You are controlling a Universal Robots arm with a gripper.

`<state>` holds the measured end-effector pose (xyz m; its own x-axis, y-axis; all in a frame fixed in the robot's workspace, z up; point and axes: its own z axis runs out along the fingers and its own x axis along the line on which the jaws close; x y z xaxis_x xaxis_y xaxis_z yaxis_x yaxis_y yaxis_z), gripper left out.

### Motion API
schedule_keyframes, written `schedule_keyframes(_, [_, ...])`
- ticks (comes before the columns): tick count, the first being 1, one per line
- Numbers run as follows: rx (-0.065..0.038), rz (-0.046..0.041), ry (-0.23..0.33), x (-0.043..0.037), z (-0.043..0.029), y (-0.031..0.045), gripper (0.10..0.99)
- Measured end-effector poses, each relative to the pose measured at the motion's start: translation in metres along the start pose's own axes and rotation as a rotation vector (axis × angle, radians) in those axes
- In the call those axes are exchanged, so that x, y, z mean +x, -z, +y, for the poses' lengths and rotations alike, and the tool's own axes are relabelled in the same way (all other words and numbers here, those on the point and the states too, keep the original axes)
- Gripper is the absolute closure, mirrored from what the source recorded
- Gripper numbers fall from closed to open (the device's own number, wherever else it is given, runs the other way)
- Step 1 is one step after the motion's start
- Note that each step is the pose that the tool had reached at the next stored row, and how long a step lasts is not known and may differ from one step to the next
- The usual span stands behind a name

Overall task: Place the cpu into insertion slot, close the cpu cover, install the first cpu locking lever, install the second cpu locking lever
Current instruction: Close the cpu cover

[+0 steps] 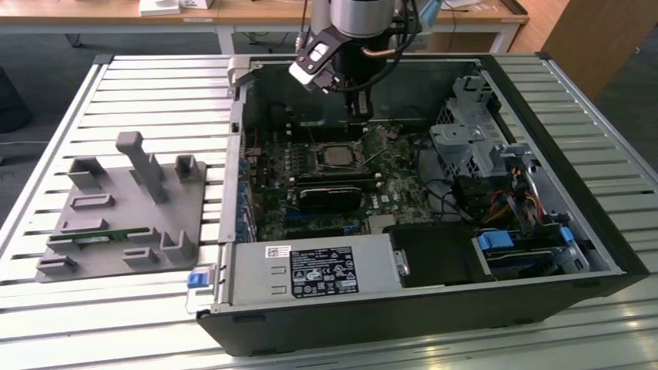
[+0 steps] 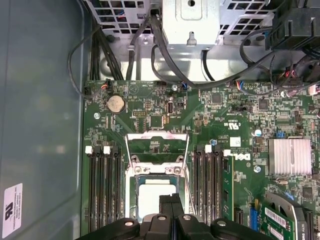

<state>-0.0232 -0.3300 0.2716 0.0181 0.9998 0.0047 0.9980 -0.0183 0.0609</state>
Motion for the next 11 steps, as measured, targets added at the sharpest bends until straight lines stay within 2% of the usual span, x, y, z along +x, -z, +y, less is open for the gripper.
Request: schedule_keyframes(11, [0.002, 0.0, 0.0, 0.0001, 0.0045, -0.0003, 0.98])
